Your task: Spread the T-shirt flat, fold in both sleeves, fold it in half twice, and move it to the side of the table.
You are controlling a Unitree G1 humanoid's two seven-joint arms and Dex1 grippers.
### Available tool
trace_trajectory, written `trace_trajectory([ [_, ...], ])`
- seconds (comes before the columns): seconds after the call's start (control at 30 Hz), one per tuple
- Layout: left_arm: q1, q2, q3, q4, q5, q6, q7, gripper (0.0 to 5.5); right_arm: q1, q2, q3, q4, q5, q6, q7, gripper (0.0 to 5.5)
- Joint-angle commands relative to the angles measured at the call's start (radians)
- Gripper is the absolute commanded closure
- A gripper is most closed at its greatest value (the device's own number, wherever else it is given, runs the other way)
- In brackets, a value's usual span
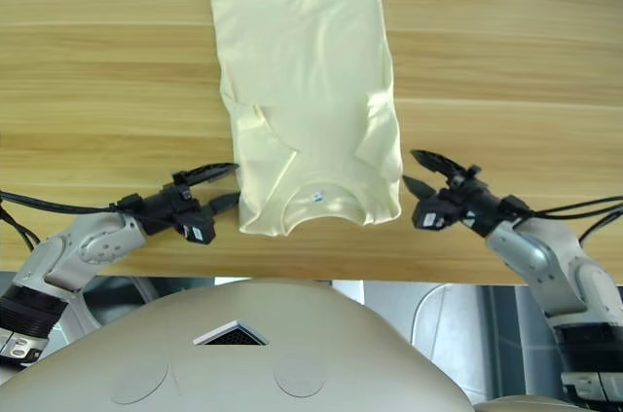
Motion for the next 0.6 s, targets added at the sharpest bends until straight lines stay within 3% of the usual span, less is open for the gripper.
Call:
trace_trajectory([
  [0.03,0.024,0.006,-0.024,0.043,0.053,0.040,-0.028,2.18,0.047,-0.022,-0.054,-0.024,0.024,-0.001,0.019,2.76],
  [0.33,0.022,-0.006,-0.028,0.050,0.057,0.048,-0.021,2.18,-0.005,-0.017,-0.114,-0.156,0.066,0.005,0.057,2.76],
  [0.6,0.012,-0.016,-0.036,0.061,0.058,0.043,-0.019,2.18,-0.086,0.081,0.148,-0.209,0.051,0.023,0.164,2.76],
])
